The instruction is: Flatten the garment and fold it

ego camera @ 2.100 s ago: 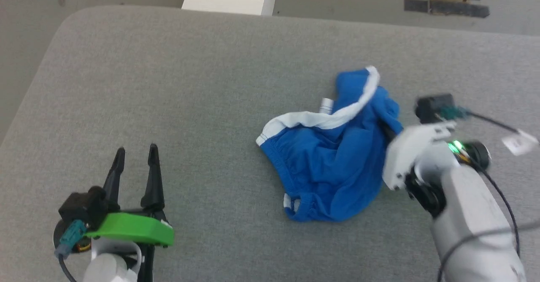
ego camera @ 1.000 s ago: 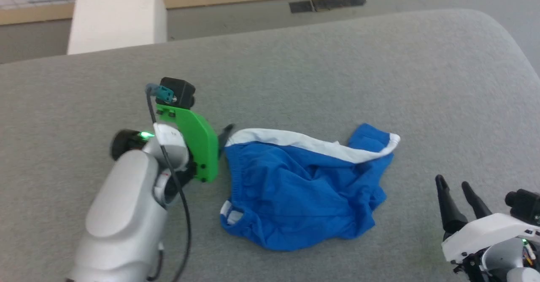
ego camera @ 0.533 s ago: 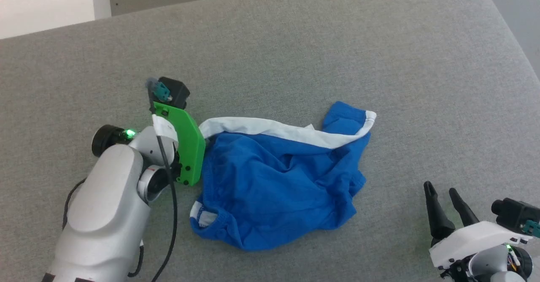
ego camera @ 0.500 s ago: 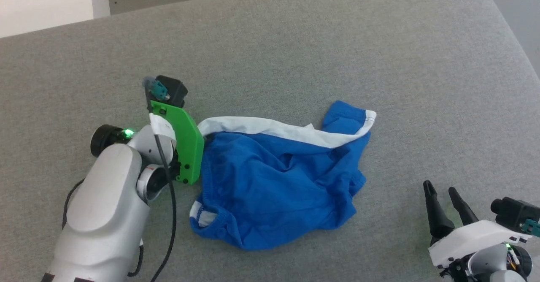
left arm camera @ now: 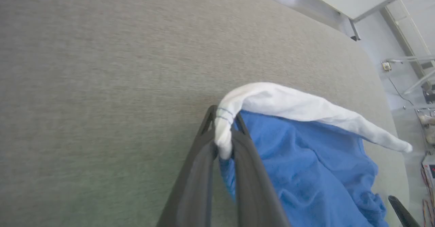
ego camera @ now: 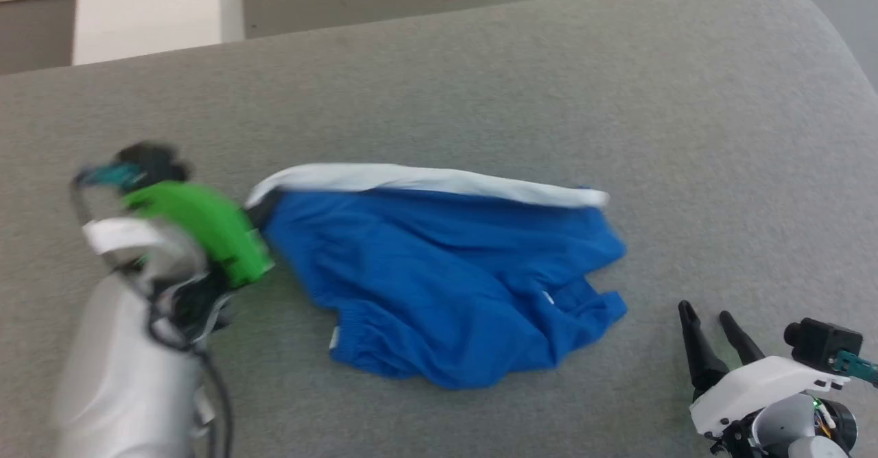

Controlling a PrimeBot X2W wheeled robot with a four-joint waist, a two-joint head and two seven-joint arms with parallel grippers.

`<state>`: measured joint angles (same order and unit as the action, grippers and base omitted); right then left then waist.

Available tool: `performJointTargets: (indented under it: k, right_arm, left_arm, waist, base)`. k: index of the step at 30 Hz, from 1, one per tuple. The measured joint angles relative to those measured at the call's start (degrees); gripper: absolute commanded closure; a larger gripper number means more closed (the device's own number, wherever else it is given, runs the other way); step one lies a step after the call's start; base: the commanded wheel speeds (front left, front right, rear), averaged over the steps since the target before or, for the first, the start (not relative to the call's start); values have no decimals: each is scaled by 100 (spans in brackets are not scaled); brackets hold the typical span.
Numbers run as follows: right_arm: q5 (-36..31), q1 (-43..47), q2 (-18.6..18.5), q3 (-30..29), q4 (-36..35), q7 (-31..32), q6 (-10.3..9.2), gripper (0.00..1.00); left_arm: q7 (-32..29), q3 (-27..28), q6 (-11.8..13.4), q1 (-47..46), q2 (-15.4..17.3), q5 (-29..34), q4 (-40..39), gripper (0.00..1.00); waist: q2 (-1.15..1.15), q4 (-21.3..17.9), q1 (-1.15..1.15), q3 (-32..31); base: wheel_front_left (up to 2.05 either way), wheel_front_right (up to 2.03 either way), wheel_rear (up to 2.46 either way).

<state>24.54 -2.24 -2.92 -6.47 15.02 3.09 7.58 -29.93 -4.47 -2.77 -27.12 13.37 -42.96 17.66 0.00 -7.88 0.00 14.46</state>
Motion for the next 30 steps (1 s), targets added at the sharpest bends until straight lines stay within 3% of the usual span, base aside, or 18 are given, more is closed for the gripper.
performJointTargets:
  k: [4,8,9,10,13,16,18,21,23,30]
  right_arm:
    - [-179,-9,9,57,-30,154,0,0]
    - [-248,-12,4,75,-108,294,0,0]
    - [-248,-12,5,74,-121,311,0,0]
    - [-249,-12,7,74,-136,350,0,0]
    - [-261,-5,2,49,-182,427,0,0]
    - [-265,3,3,81,-265,500,0,0]
    - [-257,2,3,149,-347,547,0,0]
    - [-297,-51,3,287,-508,728,0,0]
    - [-492,-229,3,383,-608,931,0,0]
    - [-1295,-1685,7,769,-530,2258,0,0]
  left_arm:
    - [238,608,543,582,283,-86,240,100]
    - [230,805,724,1084,250,-240,553,100]
    - [229,826,713,1095,205,-301,567,53]
    - [264,860,698,1092,149,-361,567,0]
    - [560,907,595,1074,42,-402,517,0]
    - [1333,912,377,1068,129,-119,259,0]
    - [2148,816,192,1101,321,398,7,0]
    - [3608,701,159,1317,505,1279,-335,0]
    - [4232,609,169,1576,483,1673,-408,0]
    - [4442,577,111,2081,66,1972,-549,0]
  waist:
    - [0,212,0,-184]
    - [0,392,0,-329]
    - [0,426,0,-352]
    - [0,469,0,-379]
    - [0,585,0,-443]
    - [0,688,0,-494]
    - [0,741,0,-526]
    - [0,798,0,-543]
    - [0,832,0,-533]
    - [0,971,0,-346]
  base:
    - [0,0,0]
    - [0,0,0]
    - [0,0,0]
    - [0,0,0]
    - [0,0,0]
    - [0,0,0]
    - [0,0,0]
    - [0,0,0]
    - [0,0,0]
    - [0,0,0]
